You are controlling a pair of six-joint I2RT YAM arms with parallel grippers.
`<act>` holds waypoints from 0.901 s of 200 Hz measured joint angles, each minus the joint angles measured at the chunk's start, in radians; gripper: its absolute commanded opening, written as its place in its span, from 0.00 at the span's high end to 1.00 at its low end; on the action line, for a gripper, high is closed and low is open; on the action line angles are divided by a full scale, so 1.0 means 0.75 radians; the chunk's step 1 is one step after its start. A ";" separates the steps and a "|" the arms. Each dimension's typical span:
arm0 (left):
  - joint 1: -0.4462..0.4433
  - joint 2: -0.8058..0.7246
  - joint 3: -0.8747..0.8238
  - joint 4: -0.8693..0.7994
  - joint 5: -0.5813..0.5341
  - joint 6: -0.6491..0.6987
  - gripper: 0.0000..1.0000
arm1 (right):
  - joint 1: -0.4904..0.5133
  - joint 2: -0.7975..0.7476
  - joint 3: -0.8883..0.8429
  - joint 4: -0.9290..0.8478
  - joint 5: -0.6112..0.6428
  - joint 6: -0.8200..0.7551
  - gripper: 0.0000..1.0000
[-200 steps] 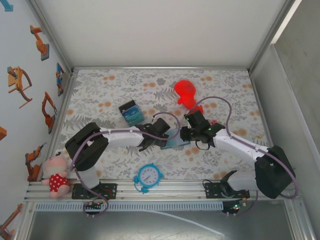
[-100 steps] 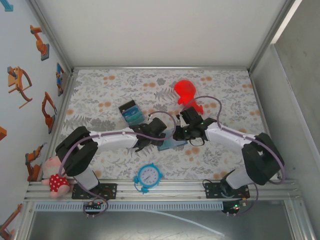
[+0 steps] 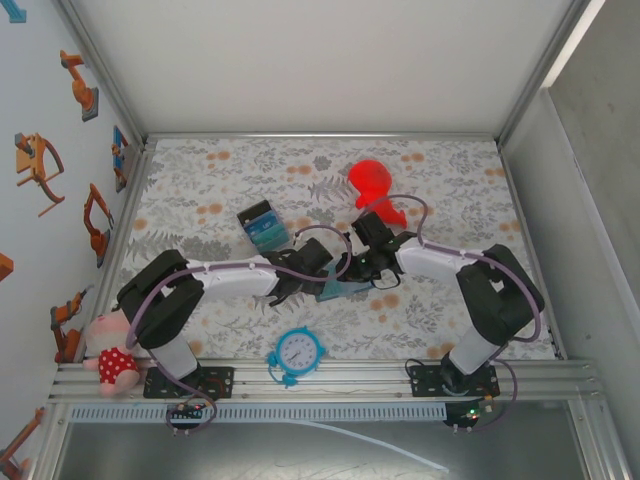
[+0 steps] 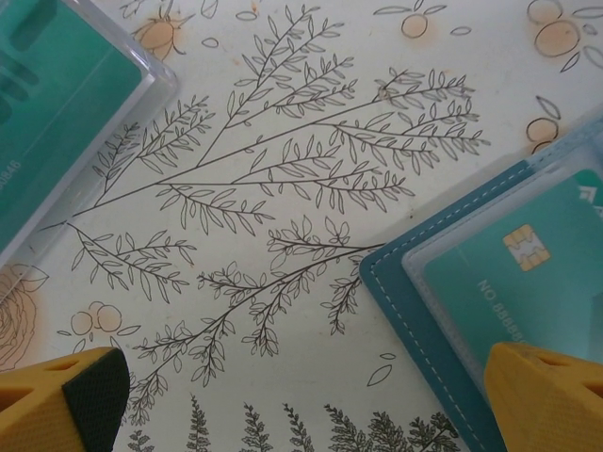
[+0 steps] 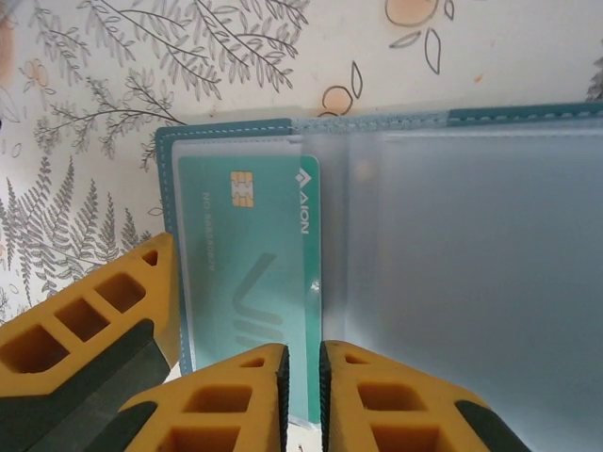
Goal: Take the credit cards out of the card holder
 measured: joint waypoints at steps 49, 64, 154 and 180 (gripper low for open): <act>0.000 0.015 0.000 -0.008 -0.002 0.001 0.03 | -0.012 0.040 0.000 0.031 -0.020 0.019 0.80; 0.000 0.015 0.000 -0.010 -0.005 0.001 0.03 | -0.016 0.047 -0.001 0.047 -0.030 0.025 0.80; 0.000 0.017 0.000 -0.017 -0.021 0.002 0.03 | -0.022 0.089 -0.015 0.133 -0.083 0.059 0.86; 0.000 0.017 0.000 -0.017 -0.022 0.002 0.03 | -0.028 0.110 -0.018 0.137 -0.085 0.060 0.86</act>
